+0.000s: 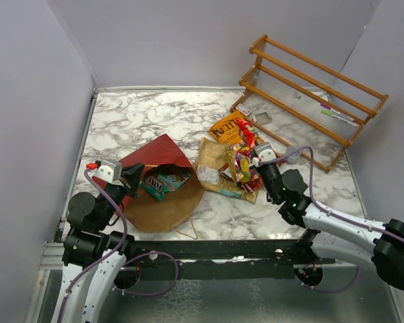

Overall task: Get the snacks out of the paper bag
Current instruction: Place the snack at the center of the board.

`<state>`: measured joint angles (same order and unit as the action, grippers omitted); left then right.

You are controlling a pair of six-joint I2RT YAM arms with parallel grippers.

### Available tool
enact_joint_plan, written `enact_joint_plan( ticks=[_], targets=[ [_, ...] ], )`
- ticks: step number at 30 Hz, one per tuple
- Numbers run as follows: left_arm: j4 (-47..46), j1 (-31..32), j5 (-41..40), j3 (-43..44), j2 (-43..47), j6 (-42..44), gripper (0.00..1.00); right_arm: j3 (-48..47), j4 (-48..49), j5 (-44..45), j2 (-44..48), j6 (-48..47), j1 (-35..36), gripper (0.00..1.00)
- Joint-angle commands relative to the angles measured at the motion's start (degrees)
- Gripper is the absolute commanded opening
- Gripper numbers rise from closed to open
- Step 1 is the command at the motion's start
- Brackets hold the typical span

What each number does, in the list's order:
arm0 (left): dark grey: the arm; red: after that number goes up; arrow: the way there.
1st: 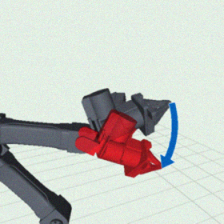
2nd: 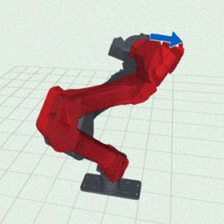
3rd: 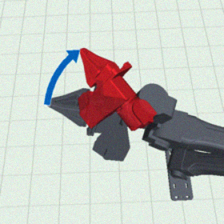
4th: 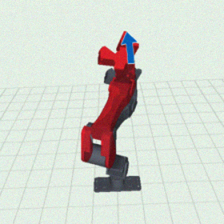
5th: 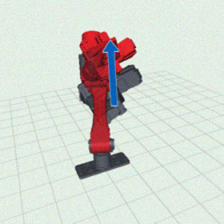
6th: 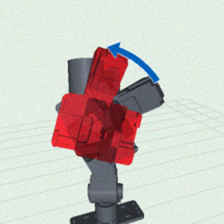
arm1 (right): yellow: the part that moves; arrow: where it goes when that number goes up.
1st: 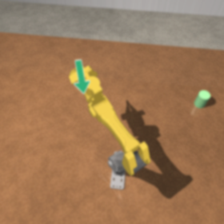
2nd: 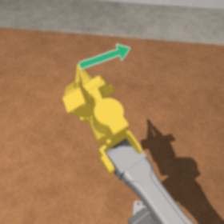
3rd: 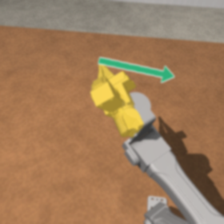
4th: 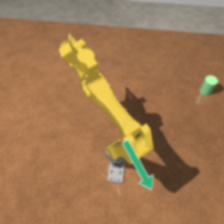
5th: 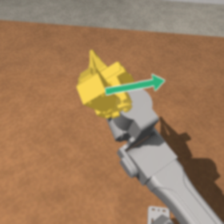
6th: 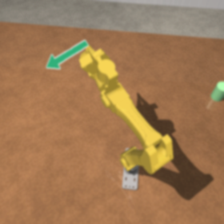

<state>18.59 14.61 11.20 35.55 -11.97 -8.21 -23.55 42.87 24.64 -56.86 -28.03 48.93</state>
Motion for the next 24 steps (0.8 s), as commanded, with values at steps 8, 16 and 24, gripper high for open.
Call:
enact_joint_plan(
  ticks=[8, 16, 24],
  targets=[
    [-0.4, -0.4, -1.5, -0.2, 0.6, -0.1, 0.00, -0.8, -13.3, 11.9, -6.4, 2.1, -5.6, 0.02],
    [-0.2, -0.4, -1.7, -0.2, 1.0, 0.1, 0.00, -7.1, -23.3, -2.1, -21.1, 9.6, -5.6, 0.02],
    [-0.3, -0.4, -1.7, -0.2, 1.1, 0.0, 0.00, -7.6, -21.1, -4.3, -22.2, 10.3, -5.6, 0.22]
  ],
)
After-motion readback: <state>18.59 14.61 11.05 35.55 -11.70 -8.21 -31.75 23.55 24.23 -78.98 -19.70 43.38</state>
